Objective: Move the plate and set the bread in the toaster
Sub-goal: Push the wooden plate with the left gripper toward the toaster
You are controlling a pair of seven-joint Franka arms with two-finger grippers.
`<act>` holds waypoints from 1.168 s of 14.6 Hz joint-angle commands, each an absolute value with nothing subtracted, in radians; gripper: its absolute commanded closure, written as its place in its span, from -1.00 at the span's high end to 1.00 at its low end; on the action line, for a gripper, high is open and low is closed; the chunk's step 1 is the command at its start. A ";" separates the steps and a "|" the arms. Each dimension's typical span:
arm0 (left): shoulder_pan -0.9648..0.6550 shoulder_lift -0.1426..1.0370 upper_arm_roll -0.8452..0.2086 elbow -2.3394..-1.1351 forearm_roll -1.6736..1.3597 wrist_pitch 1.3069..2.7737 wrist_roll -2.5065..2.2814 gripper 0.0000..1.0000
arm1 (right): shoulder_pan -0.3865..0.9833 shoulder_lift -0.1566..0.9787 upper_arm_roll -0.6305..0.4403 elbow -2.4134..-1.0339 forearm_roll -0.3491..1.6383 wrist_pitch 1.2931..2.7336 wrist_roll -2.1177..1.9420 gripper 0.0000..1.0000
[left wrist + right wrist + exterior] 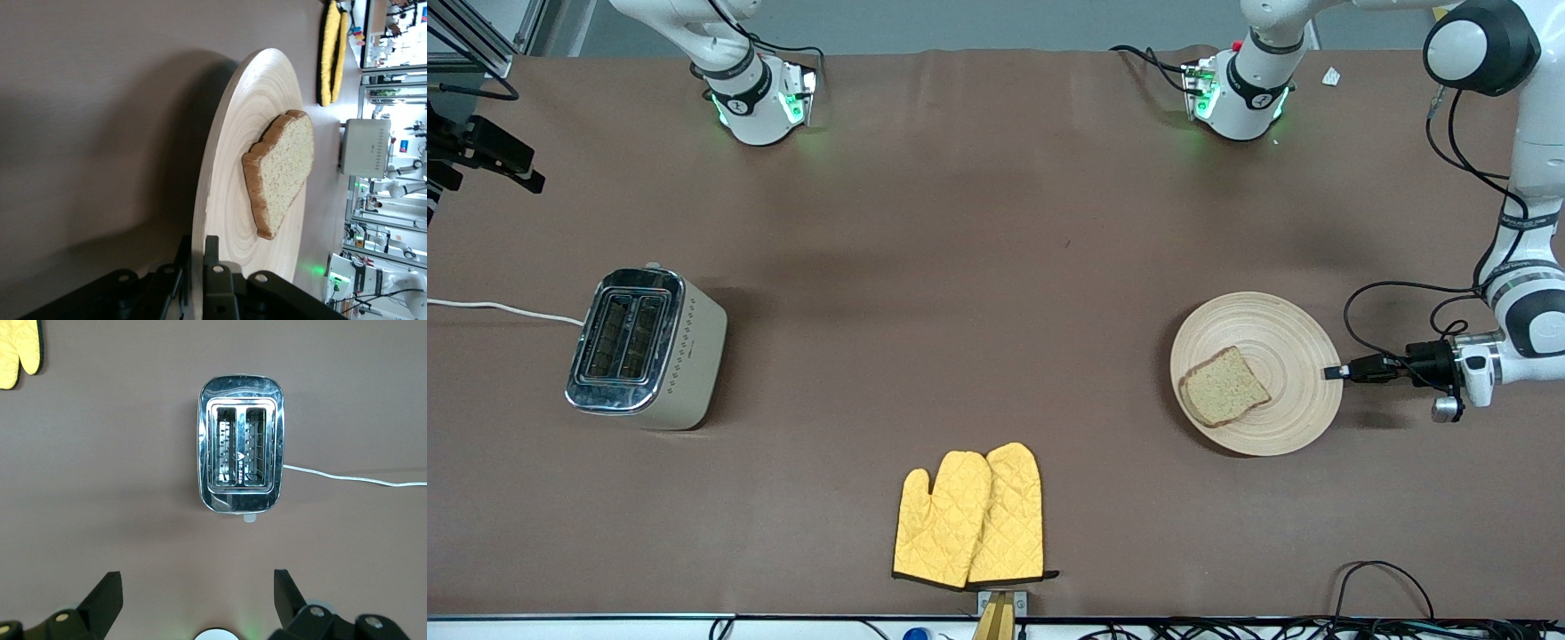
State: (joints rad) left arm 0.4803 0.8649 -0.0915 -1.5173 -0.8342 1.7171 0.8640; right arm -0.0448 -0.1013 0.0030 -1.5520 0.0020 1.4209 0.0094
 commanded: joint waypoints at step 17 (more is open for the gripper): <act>-0.069 0.893 -0.492 -1.508 -1.049 2.337 0.549 -1.00 | -0.048 -0.110 0.002 -1.555 0.008 1.419 0.011 1.00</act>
